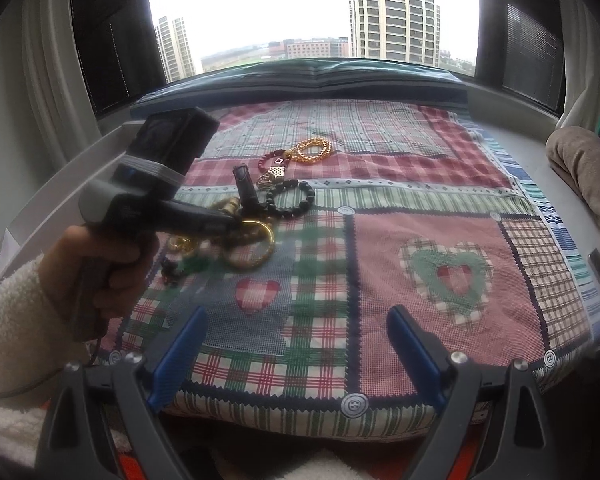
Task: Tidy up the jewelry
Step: 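Grasp the wooden bead bracelet with the left tool while the right tool grasps the black watch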
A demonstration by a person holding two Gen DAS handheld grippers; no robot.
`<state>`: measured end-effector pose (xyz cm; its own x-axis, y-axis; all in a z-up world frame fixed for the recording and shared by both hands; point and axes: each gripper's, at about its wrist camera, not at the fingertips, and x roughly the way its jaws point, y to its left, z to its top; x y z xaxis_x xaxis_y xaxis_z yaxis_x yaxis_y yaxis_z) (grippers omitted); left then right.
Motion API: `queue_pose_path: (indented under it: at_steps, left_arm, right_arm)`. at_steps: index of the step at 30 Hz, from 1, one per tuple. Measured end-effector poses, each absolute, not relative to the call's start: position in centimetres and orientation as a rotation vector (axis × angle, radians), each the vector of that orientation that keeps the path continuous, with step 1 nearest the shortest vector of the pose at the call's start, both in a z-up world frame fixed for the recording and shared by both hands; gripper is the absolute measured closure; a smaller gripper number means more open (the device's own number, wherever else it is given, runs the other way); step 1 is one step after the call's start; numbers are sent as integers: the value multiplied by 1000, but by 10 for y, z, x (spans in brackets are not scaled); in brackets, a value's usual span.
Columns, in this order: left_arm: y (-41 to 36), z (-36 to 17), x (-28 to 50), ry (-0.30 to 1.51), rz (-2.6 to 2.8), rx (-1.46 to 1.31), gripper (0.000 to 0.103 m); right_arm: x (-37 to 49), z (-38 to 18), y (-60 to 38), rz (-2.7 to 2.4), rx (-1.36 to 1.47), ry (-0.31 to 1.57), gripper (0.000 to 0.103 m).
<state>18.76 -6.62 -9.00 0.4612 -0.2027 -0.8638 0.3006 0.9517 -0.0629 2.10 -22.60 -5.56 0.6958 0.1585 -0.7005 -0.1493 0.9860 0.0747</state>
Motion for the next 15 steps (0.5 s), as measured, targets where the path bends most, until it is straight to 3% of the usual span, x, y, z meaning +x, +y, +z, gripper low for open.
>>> queue_pose_path:
  at_steps: [9, 15]
  left_arm:
    - [6, -32, 166, 948, -319, -172, 91]
    - [55, -7, 136, 873, -273, -280, 91]
  right_arm:
    - [29, -58, -215, 189, -10, 805, 10]
    - [58, -29, -221, 228, -74, 707, 10]
